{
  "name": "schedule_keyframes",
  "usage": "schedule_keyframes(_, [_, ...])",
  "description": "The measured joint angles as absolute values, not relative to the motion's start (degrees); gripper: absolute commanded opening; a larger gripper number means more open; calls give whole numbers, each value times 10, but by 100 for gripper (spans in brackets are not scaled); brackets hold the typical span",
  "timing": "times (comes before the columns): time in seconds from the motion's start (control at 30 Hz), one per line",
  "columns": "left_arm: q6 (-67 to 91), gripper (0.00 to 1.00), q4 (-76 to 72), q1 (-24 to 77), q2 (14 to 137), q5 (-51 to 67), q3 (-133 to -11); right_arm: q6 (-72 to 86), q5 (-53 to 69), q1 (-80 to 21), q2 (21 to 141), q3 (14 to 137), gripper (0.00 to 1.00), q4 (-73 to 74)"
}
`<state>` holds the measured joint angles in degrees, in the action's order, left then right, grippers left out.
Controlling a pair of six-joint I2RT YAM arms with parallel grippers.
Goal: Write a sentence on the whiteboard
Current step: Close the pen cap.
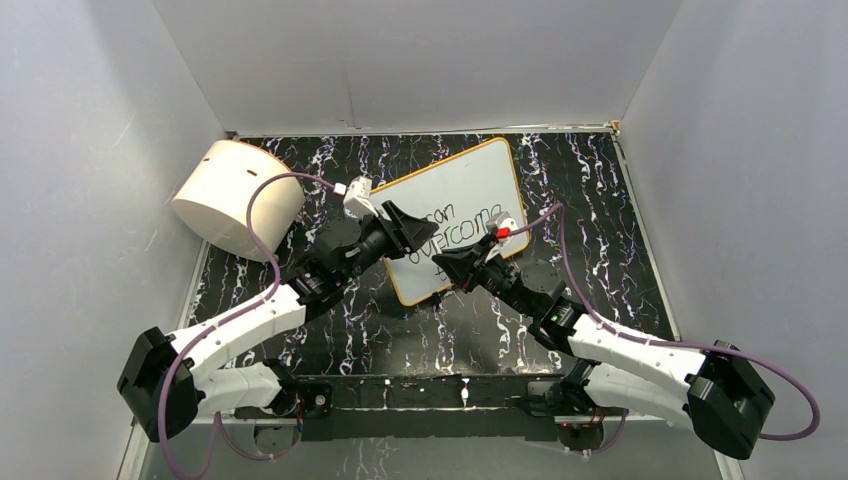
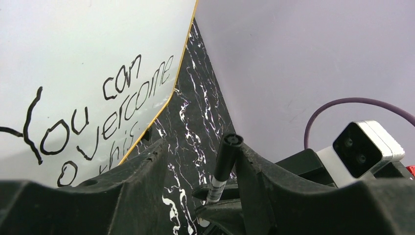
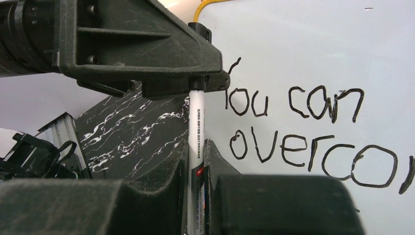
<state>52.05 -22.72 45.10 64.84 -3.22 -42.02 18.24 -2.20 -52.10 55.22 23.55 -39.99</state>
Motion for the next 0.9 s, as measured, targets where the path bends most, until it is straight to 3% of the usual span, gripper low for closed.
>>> schedule_keyframes(0.33, [524,21,-235,451,654,-20,-429,183,-12,-521,557,236,0,-400])
schedule_keyframes(0.47, [528,0,-243,450,657,-10,-429,189,-13,-521,559,236,0,-401])
schedule_keyframes(0.9, [569,0,-301,439,663,25,-395,201,-30,-521,559,235,0,-400])
